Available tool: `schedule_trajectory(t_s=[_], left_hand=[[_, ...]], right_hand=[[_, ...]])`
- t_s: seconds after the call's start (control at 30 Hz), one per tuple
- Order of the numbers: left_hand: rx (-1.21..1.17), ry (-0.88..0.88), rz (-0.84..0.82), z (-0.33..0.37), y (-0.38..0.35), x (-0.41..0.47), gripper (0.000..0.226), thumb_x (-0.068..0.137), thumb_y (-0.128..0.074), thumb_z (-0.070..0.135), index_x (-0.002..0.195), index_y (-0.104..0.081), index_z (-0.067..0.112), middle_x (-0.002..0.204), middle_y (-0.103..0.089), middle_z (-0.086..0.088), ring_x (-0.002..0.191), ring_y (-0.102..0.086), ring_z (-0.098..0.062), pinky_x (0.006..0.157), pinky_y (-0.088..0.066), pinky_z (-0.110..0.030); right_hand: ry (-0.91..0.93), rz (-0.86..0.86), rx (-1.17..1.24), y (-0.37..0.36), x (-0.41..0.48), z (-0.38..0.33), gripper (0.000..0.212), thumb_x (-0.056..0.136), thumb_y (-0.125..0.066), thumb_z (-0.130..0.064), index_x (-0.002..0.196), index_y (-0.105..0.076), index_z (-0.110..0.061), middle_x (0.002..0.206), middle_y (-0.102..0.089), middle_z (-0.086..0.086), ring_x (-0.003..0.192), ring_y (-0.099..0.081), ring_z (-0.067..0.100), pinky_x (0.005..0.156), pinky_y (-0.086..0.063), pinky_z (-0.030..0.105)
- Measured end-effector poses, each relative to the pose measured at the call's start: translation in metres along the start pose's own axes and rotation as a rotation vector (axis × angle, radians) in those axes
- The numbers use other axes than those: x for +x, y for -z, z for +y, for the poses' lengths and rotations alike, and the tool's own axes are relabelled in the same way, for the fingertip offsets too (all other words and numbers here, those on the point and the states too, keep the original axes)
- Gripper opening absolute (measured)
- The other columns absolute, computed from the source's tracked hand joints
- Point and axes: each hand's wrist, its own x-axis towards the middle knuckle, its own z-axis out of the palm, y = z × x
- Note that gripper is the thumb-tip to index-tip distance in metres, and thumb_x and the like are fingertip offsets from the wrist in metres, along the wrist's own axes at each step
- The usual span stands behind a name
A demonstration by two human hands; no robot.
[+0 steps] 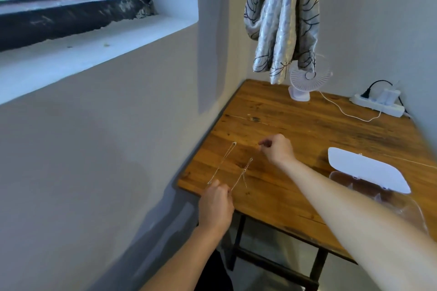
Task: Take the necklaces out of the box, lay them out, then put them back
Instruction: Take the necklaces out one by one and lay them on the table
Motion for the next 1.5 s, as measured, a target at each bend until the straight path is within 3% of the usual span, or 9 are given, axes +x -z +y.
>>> schedule_trajectory(t_s=[0.47, 0.7, 0.8, 0.97, 1.1, 1.17, 1.23, 1.37, 1.5], left_hand=[[0.026, -0.087, -0.005, -0.017, -0.017, 0.006, 0.014, 0.093, -0.055, 0.020, 0.101, -0.066, 0.018, 0.102, -0.055, 0.004, 0.090, -0.049, -0.005, 0.075, -0.044, -0.018], [0.028, -0.095, -0.008, -0.004, -0.006, -0.001, 0.028, 0.092, -0.056, 0.031, 0.119, -0.055, 0.024, 0.113, -0.042, 0.010, 0.097, -0.044, -0.001, 0.080, -0.050, -0.020], [-0.025, -0.185, -0.026, 0.022, -0.011, -0.007, 0.027, 0.092, -0.054, 0.032, 0.118, -0.056, 0.023, 0.106, -0.041, 0.012, 0.095, -0.043, -0.002, 0.083, -0.047, -0.020], [-0.163, -0.272, -0.109, 0.074, -0.034, -0.018, 0.030, 0.093, -0.054, 0.036, 0.119, -0.056, 0.022, 0.111, -0.049, 0.012, 0.098, -0.048, -0.003, 0.087, -0.046, -0.021], [-0.202, -0.278, -0.218, 0.106, -0.057, -0.029, 0.032, 0.091, -0.055, 0.040, 0.120, -0.052, 0.025, 0.117, -0.052, 0.010, 0.103, -0.049, -0.004, 0.092, -0.045, -0.023], [-0.160, -0.323, -0.257, 0.118, -0.067, -0.030, 0.034, 0.092, -0.053, 0.042, 0.122, -0.050, 0.025, 0.121, -0.052, 0.009, 0.108, -0.049, -0.006, 0.096, -0.042, -0.025], [-0.086, -0.383, -0.264, 0.127, -0.074, -0.029, 0.037, 0.093, -0.051, 0.043, 0.126, -0.048, 0.027, 0.126, -0.052, 0.010, 0.116, -0.046, -0.008, 0.102, -0.035, -0.027], [0.025, -0.465, -0.235, 0.132, -0.092, -0.026, 0.041, 0.093, -0.043, 0.051, 0.128, -0.046, 0.030, 0.127, -0.051, 0.010, 0.118, -0.042, -0.008, 0.104, -0.030, -0.030], [0.091, -0.503, -0.134, 0.126, -0.108, -0.027, 0.045, 0.091, -0.030, 0.057, 0.119, -0.052, 0.029, 0.118, -0.056, 0.010, 0.110, -0.047, -0.010, 0.098, -0.037, -0.031]], right_hand=[[0.083, -0.080, -0.123, -0.042, 0.036, -0.002, 0.021, 0.092, -0.060, -0.024, 0.109, -0.071, -0.020, 0.112, -0.068, 0.009, 0.105, -0.061, 0.030, 0.083, -0.049, 0.034], [0.121, 0.037, 0.005, 0.027, -0.005, 0.013, 0.026, 0.093, -0.061, -0.028, 0.116, -0.067, -0.017, 0.111, -0.069, 0.001, 0.101, -0.062, 0.019, 0.082, -0.050, 0.032], [0.135, 0.125, 0.010, 0.073, -0.032, 0.034, 0.021, 0.093, -0.060, -0.029, 0.109, -0.070, -0.019, 0.105, -0.068, -0.004, 0.097, -0.060, 0.014, 0.079, -0.047, 0.027], [0.040, 0.216, -0.051, 0.138, -0.075, 0.077, 0.010, 0.090, -0.061, -0.030, 0.087, -0.070, -0.027, 0.087, -0.070, -0.008, 0.085, -0.062, 0.015, 0.073, -0.053, 0.036], [0.020, 0.101, -0.164, 0.153, -0.099, 0.105, 0.009, 0.088, -0.064, -0.028, 0.082, -0.065, -0.034, 0.088, -0.070, -0.008, 0.085, -0.064, 0.016, 0.076, -0.055, 0.038], [0.045, 0.008, -0.262, 0.149, -0.105, 0.112, 0.010, 0.089, -0.063, -0.027, 0.097, -0.069, -0.028, 0.100, -0.071, -0.004, 0.091, -0.064, 0.015, 0.079, -0.054, 0.034], [0.076, -0.066, -0.356, 0.140, -0.108, 0.117, 0.026, 0.091, -0.061, -0.025, 0.116, -0.066, -0.022, 0.117, -0.068, 0.000, 0.102, -0.063, 0.017, 0.085, -0.053, 0.031], [0.150, -0.200, -0.514, 0.122, -0.106, 0.125, 0.045, 0.091, -0.058, -0.025, 0.135, -0.051, -0.021, 0.137, -0.053, 0.000, 0.121, -0.053, 0.022, 0.097, -0.048, 0.039], [0.183, -0.217, -0.439, 0.117, -0.102, 0.134, 0.035, 0.094, -0.052, -0.020, 0.128, -0.058, -0.022, 0.127, -0.055, -0.001, 0.116, -0.053, 0.019, 0.095, -0.049, 0.035]])
